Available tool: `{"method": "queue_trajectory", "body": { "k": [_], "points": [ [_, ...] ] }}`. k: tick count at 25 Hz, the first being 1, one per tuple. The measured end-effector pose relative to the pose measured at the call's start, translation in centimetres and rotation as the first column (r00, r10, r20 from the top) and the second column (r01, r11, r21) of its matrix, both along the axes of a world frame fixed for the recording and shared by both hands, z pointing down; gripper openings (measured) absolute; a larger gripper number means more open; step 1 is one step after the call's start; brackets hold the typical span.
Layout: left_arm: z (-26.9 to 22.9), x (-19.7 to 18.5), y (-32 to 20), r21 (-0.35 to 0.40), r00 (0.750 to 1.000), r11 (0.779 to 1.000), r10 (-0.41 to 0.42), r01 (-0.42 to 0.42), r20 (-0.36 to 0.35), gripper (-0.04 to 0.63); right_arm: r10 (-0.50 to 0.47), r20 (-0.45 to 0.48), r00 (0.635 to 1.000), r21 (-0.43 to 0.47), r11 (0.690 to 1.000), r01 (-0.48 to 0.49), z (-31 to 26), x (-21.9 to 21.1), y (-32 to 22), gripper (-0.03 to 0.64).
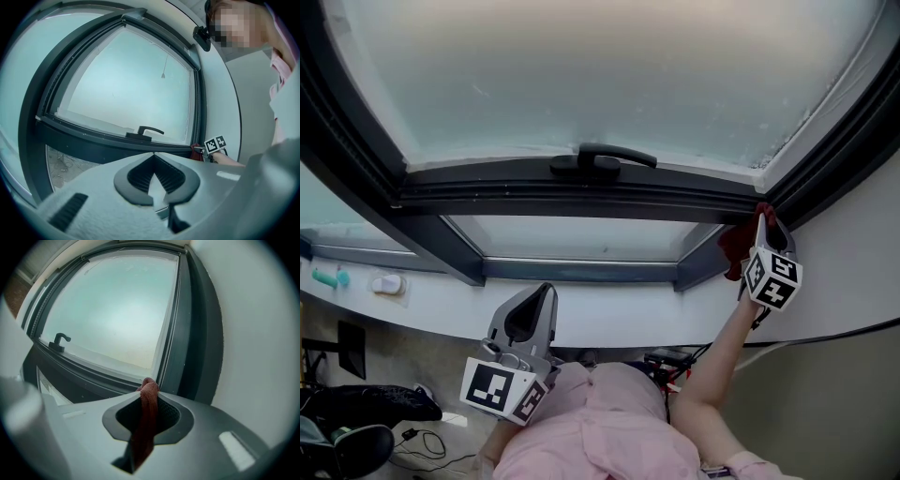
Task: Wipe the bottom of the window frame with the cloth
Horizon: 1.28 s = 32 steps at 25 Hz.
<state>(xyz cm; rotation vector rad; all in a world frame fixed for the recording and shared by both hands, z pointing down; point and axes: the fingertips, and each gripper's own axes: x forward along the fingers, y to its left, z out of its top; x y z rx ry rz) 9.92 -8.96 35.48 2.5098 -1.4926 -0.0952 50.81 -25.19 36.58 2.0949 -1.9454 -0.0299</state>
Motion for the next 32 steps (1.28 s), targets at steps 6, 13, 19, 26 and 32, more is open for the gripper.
{"method": "queue_trajectory", "body": {
  "k": [6,13,19,26,32],
  "points": [
    [-0.1,-2.4,0.7,0.004,1.000,1.000,-0.028,0.028,-0.006,-0.003,0.030,0.007,1.000,-0.002,1.000,-0.030,-0.5,-0.4,0.4,0.046],
    [-0.4,-6.3,1.2,0.001,0.999,0.999,-0.052,0.052,-0.009,-0.003,-0.202,0.058,0.978,0.149,0.970,0.191,-3.1,-12.3,2.5,0.048],
    [-0.9,-9.9,1.7,0.009,0.998,0.998,-0.060,0.060,-0.005,-0.002,-0.407,0.137,0.903,0.118,0.912,0.393,-0.7,-24.0,2.6,0.048],
    [-1.0,-14.7,2.0,0.001,0.997,0.997,-0.075,0.075,-0.002,-0.002,-0.498,0.142,0.856,0.059,0.867,0.495,1.6,-33.7,2.5,0.048],
    [-0.6,-18.5,2.4,-0.004,0.995,0.995,-0.097,0.097,-0.002,-0.003,-0.514,0.150,0.844,0.018,0.855,0.518,3.6,-38.3,2.3,0.048]
  ]
}}
